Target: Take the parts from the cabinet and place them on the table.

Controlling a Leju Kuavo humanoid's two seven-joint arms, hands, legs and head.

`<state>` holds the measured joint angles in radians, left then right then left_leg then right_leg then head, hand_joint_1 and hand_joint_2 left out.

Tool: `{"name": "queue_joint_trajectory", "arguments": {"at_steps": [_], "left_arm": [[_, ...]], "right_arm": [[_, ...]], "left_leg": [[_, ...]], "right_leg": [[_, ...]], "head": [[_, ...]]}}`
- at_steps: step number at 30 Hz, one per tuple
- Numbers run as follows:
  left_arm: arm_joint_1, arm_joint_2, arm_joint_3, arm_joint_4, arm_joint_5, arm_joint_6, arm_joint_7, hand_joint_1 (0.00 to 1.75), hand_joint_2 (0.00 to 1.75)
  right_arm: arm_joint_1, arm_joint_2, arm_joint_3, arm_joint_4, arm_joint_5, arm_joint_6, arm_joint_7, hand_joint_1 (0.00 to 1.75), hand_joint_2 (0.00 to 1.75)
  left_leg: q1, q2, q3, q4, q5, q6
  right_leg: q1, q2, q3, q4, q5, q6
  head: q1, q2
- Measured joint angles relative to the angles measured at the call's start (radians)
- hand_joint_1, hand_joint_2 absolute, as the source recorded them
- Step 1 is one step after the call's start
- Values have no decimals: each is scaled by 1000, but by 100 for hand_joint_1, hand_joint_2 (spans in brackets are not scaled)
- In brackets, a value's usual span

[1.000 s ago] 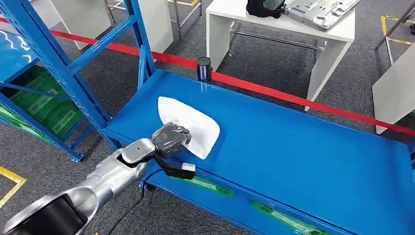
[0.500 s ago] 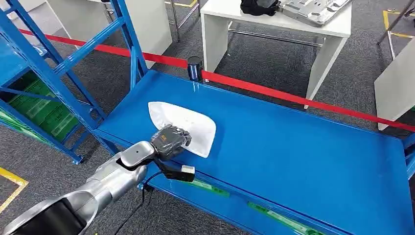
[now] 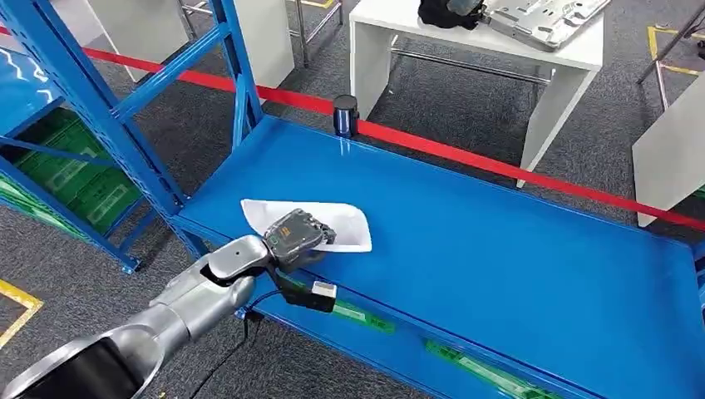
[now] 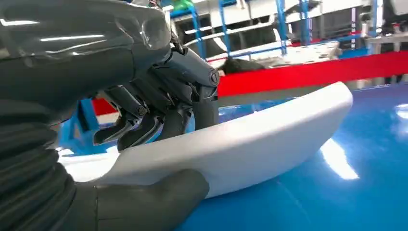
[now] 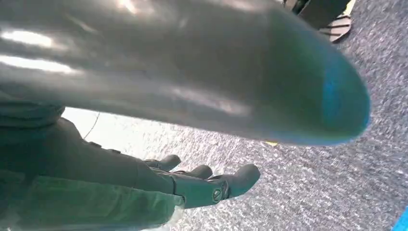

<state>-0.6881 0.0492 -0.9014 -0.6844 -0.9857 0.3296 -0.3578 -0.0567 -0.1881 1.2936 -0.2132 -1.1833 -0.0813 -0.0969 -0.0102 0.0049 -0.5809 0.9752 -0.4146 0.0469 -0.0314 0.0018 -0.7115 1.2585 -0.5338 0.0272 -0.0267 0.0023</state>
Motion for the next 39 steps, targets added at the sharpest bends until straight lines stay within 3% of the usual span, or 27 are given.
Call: {"name": "queue_joint_trajectory", "arguments": {"at_steps": [2,3,5,7,8,9,10,12,13,14,16,17,18,19,22,23,24,25,27,28,29,30,31,33,35,37,39], "left_arm": [[-2,0,-1,-13,12,-5,-7,175,175],[-3,1,-1,-17,19,-6,-9,175,175],[-6,3,-2,-30,34,-9,-12,175,175],[-6,6,-4,-42,47,-14,-14,175,175],[-7,9,-4,-49,52,-14,-14,175,175],[-8,11,-4,-58,58,-15,-16,175,175],[-9,13,-5,-66,66,-16,-17,175,175],[-6,18,-9,-79,76,-16,-18,175,175],[-3,20,-11,-85,84,-18,-21,175,175],[0,22,-13,-91,88,-18,-22,175,175],[0,26,-16,-105,93,-18,-23,175,175],[-3,27,-16,-114,98,-18,-23,175,175],[-6,30,-16,-124,102,-18,-24,175,175],[-8,33,-15,-133,107,-19,-24,175,175],[-7,37,-16,-163,120,-22,-24,175,175],[-8,41,-15,-175,124,-22,-24,175,175],[-7,41,-14,-189,130,-21,-25,175,175],[-8,42,-16,-205,142,-21,-26,175,175],[-3,45,-16,-246,162,-22,-27,175,175],[4,47,-16,-262,180,-22,-33,175,175],[16,52,-13,-288,208,-23,-39,175,175],[28,55,-9,-318,253,-28,-52,175,175],[41,56,-1,-351,300,-36,-60,175,175],[59,61,17,-425,375,-60,-66,175,175],[88,66,40,-491,487,-99,-90,175,175],[129,66,70,-572,621,-151,-118,175,175],[174,66,97,-649,744,-201,-135,175,175]], "right_arm": [[0,-5,0,0,0,0,0,0,0],[-1,-6,0,0,0,0,0,0,0],[0,-5,0,0,0,0,2,0,0],[2,-6,0,0,-1,0,3,0,0],[2,-4,0,0,-1,0,3,0,0],[2,-4,0,0,-1,0,3,0,0],[2,-3,0,0,-2,0,3,0,0],[2,-3,0,0,-2,0,3,0,0],[3,-3,0,0,-2,0,3,0,0],[2,-2,0,0,-2,0,3,0,0],[2,-2,0,0,-3,0,3,0,0],[1,-1,0,0,-3,0,3,0,0],[1,3,0,0,-3,0,2,0,0],[0,7,0,0,-3,0,2,0,0],[3,8,0,0,-5,0,2,0,0],[3,9,0,0,-6,0,2,0,0],[5,8,0,0,-6,0,2,0,0],[6,7,0,0,-7,0,2,0,0],[8,5,0,0,-8,0,2,0,0],[10,3,0,0,-9,0,2,0,0],[12,3,0,0,-10,0,1,0,0],[15,3,0,0,-11,0,-1,0,0],[17,2,0,0,-13,0,-3,0,0],[17,-1,0,0,-16,0,-7,0,0],[17,0,0,0,-24,-1,-10,0,0],[21,0,-1,0,-36,-2,-10,0,0],[26,2,-5,0,-47,-3,-10,0,0]], "left_leg": [[4,-1,-3,18,-10,-12],[0,-1,-10,30,-17,-21],[-5,-2,-19,41,-22,-29],[-1,-1,-20,40,-21,-32],[3,-1,-23,44,-26,-36],[4,-3,-35,70,-48,-45],[7,-3,-60,126,-82,-51],[13,-3,-139,295,-154,-61],[15,-2,-168,352,-168,-62],[15,-3,-175,362,-160,-61],[14,-3,-124,246,-87,-52],[12,-6,-76,148,-42,-42],[8,-9,-36,69,-15,-28],[5,-7,-24,48,-32,-26],[-4,-6,-27,44,-30,-20],[-4,-5,-14,25,-20,-13],[4,-2,1,4,-7,-12],[5,-1,4,-5,0,0],[1,-3,2,-5,1,2],[0,-3,2,-4,0,2],[-1,-3,2,-4,0,1],[-1,-4,2,-3,0,1],[0,-5,1,-1,-2,-1],[0,-7,-2,14,-10,-10],[-9,-6,-12,33,-25,-23],[-5,-5,-12,32,-24,-27],[0,-6,-22,44,-35,-36]], "right_leg": [[-9,-4,92,-187,74,23],[-9,-8,108,-222,72,15],[-3,-1,109,-224,77,-9],[0,0,107,-222,78,-18],[-10,1,108,-224,81,-25],[-9,2,109,-225,82,-30],[-9,2,109,-225,82,-35],[-7,3,107,-224,82,-35],[-6,3,106,-224,82,-35],[-6,3,107,-224,82,-35],[-4,6,108,-224,82,-35],[-2,7,109,-225,82,-35],[-3,7,109,-227,82,-35],[3,7,107,-226,83,-33],[-3,7,108,-236,89,-16],[2,8,112,-244,91,-8],[-1,3,100,-226,84,-11],[1,3,80,-180,54,-18],[1,3,5,-20,-10,-28],[1,3,-28,46,-30,-25],[1,2,-44,72,-30,-19],[0,2,-32,44,-14,-10],[-2,2,0,-24,16,0],[-7,-4,95,-209,82,15],[-3,-2,107,-234,85,-10],[3,0,107,-233,85,-18],[-7,1,109,-237,90,-27]], "head": [[1,0],[2,0],[1,0],[1,0],[1,0],[-1,0],[-3,0],[-2,0],[-3,0],[-3,0],[-3,0],[-3,0],[-2,0],[-1,0],[-2,0],[-3,0],[0,0],[2,0],[2,0],[2,0],[2,0],[2,0],[3,0],[3,0],[1,0],[2,0],[2,0]]}}
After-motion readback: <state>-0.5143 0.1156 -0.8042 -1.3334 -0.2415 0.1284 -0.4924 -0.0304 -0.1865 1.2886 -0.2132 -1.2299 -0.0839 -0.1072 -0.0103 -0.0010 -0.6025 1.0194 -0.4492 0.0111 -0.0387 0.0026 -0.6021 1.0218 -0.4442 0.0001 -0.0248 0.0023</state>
